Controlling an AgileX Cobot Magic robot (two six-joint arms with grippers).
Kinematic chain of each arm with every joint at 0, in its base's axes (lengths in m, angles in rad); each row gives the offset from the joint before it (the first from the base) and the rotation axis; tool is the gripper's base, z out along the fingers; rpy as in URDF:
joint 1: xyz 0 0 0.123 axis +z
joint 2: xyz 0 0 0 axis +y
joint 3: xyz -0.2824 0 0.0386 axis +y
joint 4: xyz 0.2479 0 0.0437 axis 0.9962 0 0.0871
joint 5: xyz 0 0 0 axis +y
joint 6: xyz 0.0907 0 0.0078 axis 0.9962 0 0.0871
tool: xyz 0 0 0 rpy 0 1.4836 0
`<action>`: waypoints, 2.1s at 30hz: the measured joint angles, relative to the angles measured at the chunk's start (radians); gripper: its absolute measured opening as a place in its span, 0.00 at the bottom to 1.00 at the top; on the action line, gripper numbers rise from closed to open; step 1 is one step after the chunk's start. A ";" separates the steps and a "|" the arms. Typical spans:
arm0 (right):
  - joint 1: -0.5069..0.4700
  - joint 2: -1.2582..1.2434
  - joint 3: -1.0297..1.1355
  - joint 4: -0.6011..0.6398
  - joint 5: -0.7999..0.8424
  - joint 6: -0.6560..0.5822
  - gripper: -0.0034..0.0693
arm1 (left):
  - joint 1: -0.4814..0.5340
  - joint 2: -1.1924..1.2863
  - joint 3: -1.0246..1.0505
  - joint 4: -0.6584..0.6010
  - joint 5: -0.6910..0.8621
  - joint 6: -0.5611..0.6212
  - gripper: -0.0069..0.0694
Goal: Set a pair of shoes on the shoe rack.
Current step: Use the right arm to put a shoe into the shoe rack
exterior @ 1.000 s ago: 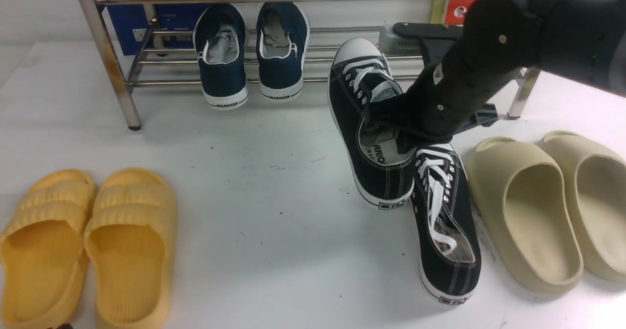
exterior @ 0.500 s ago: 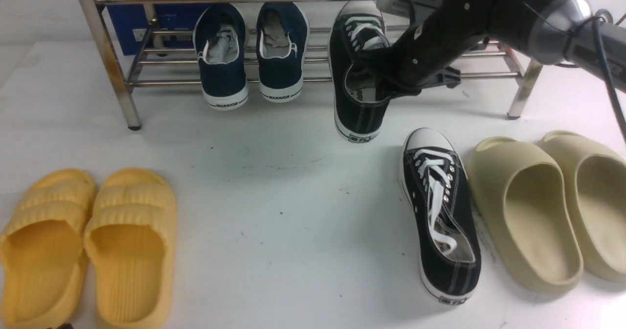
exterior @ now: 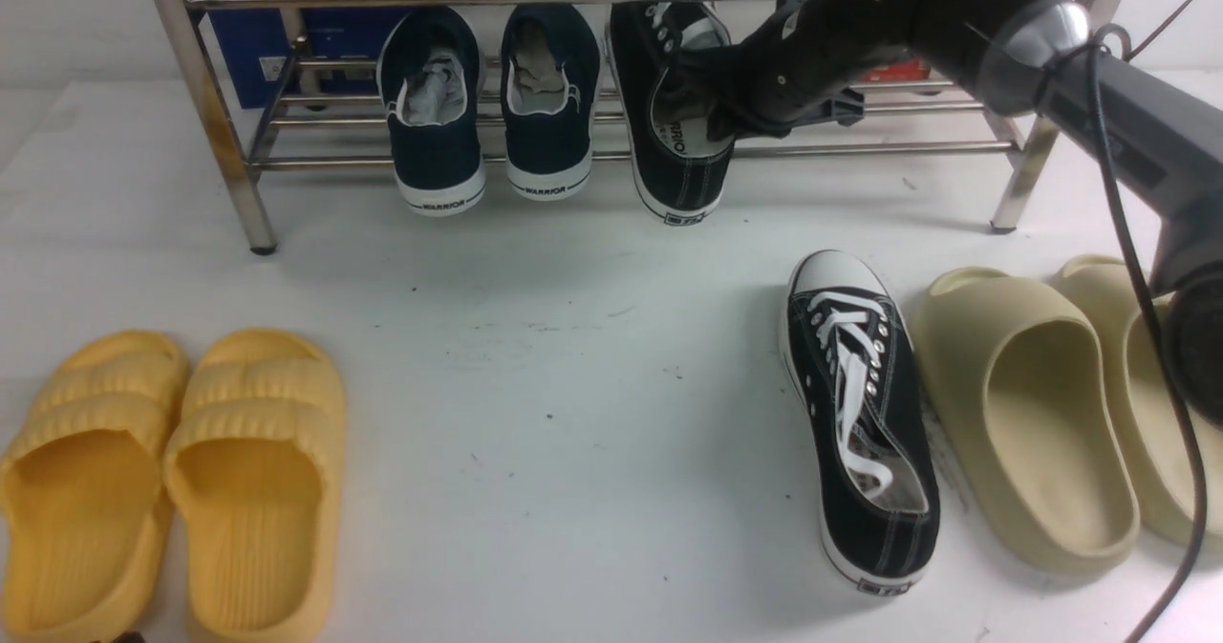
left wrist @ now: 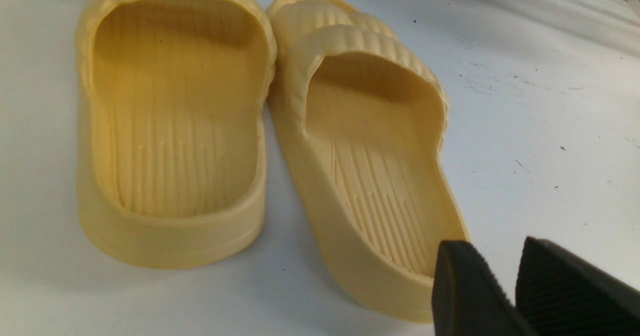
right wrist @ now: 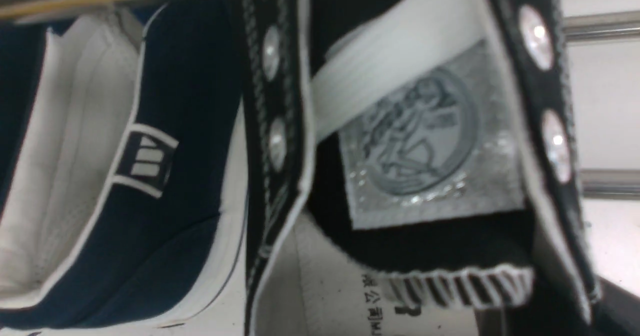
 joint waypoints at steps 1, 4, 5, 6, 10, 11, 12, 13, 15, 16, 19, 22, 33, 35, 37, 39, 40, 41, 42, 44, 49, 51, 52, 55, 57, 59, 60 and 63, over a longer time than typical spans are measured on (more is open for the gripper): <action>-0.002 0.003 -0.002 0.000 -0.001 0.000 0.07 | 0.000 0.000 0.000 0.000 0.000 0.000 0.33; -0.007 0.006 -0.002 -0.003 -0.001 0.000 0.08 | 0.000 0.000 0.000 0.000 0.000 0.000 0.33; -0.009 0.006 -0.002 -0.008 -0.002 0.000 0.08 | 0.000 0.000 0.000 0.000 0.000 0.000 0.33; -0.010 0.006 -0.002 -0.017 -0.007 0.000 0.08 | 0.000 0.000 0.000 0.000 0.000 0.000 0.33; -0.010 0.006 -0.002 -0.044 -0.030 -0.001 0.09 | 0.000 0.000 0.000 0.000 0.000 0.000 0.34; -0.010 0.006 -0.002 -0.046 -0.035 -0.001 0.11 | 0.000 0.000 0.000 0.000 0.000 0.000 0.34; -0.010 0.006 -0.002 -0.046 -0.035 -0.001 0.11 | 0.000 0.000 0.000 0.000 0.000 0.000 0.34; -0.010 0.006 -0.003 -0.047 -0.050 -0.001 0.13 | 0.000 0.000 0.000 0.000 0.000 0.000 0.34; -0.010 0.006 -0.006 -0.048 -0.067 -0.001 0.16 | 0.000 0.000 0.000 0.000 0.000 0.000 0.34; -0.010 0.006 -0.006 -0.053 -0.081 -0.001 0.18 | 0.000 0.000 0.000 0.000 0.000 0.000 0.34; -0.010 0.005 -0.009 -0.046 -0.097 -0.001 0.25 | 0.000 0.000 0.000 0.000 0.000 0.000 0.35; -0.010 0.005 -0.011 -0.023 -0.114 -0.001 0.35 | 0.000 0.000 0.000 0.000 0.000 0.000 0.35; -0.010 -0.086 -0.012 0.009 0.090 -0.090 0.46 | 0.000 0.000 0.000 0.000 0.000 0.000 0.36; -0.010 -0.122 -0.014 0.012 0.177 -0.127 0.46 | 0.000 0.000 0.000 0.000 0.000 0.000 0.36; -0.009 -0.157 -0.017 0.019 0.286 -0.181 0.43 | 0.000 0.000 0.000 0.000 0.000 0.000 0.36; -0.003 -0.175 -0.019 0.023 0.380 -0.227 0.38 | 0.000 0.000 0.000 0.000 0.000 0.000 0.37; 0.001 -0.179 -0.019 0.023 0.412 -0.249 0.35 | 0.000 0.000 0.000 0.000 0.000 0.000 0.37; 0.007 -0.179 -0.018 0.023 0.427 -0.269 0.31 | 0.000 0.000 0.000 0.000 0.001 0.000 0.37; 0.013 -0.176 -0.009 0.023 0.432 -0.281 0.26 | 0.000 0.000 0.000 0.000 0.001 0.000 0.37; 0.024 -0.165 0.024 0.022 0.438 -0.303 0.16 | 0.000 0.000 0.000 0.000 0.001 0.000 0.37; 0.034 -0.101 0.091 0.022 0.420 -0.313 0.04 | 0.000 0.000 0.000 0.000 0.001 0.000 0.38; 0.034 -0.058 0.102 0.019 0.347 -0.305 0.04 | 0.000 0.000 0.000 0.000 0.001 0.000 0.38; 0.034 -0.055 0.103 0.019 0.333 -0.304 0.04 | 0.000 0.000 0.000 0.000 0.001 0.000 0.38; 0.034 -0.030 0.104 0.020 0.222 -0.296 0.04 | 0.000 0.000 0.000 0.000 0.001 0.000 0.39; 0.034 -0.030 0.104 0.026 0.183 -0.295 0.04 | 0.000 0.000 0.000 0.000 0.001 0.000 0.39; 0.037 -0.030 0.105 0.031 0.164 -0.295 0.04 | 0.000 0.000 0.000 0.000 0.001 0.000 0.39; 0.038 -0.030 0.105 0.031 0.156 -0.295 0.05 | 0.000 0.000 0.000 0.000 0.001 0.000 0.39; 0.041 -0.030 0.105 0.035 0.108 -0.295 0.05 | 0.000 0.000 0.000 0.000 0.001 0.000 0.40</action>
